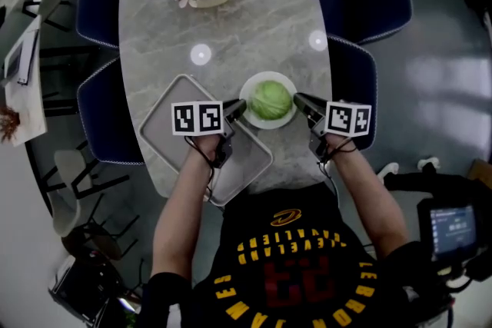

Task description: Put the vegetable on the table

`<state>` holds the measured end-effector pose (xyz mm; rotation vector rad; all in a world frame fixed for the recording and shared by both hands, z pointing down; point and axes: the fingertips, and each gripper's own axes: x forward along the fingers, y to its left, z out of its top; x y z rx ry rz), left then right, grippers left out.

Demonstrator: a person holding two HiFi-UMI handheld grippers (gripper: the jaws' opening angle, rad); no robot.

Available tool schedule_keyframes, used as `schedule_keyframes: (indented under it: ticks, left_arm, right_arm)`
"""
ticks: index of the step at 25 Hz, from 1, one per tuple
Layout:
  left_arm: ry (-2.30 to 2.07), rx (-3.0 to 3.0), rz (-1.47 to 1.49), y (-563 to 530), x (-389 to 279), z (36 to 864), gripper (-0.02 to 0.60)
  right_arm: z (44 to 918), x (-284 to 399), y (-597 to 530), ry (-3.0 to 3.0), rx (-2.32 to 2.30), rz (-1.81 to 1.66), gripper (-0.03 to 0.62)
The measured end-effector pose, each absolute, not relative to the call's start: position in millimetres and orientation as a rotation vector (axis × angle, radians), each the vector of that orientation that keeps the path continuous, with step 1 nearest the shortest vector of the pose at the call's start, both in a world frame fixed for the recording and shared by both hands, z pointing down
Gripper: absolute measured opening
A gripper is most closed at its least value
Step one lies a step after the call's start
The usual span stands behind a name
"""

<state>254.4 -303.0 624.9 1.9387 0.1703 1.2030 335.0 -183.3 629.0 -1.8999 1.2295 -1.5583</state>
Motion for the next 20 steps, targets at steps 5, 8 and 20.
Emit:
schedule_keyframes:
  ticks: [5,8,20]
  left_arm:
    - [0.18,1.93,1.218,-302.4,266.0,632.7,0.034]
    - [0.182,1.918,1.232,-300.3,272.7,638.6,0.034]
    - [0.161,1.856,1.267,-299.1,284.1,663.4,0.034]
  right_arm:
    - [634.7,344.7,-181.5,1.198,-1.918,-1.563,0.031]
    - [639.1,350.5,-178.9,1.178,-1.924,-1.571,0.031]
    - [663.6,361.6,-176.9,1.118,-1.919,-1.616,0.032]
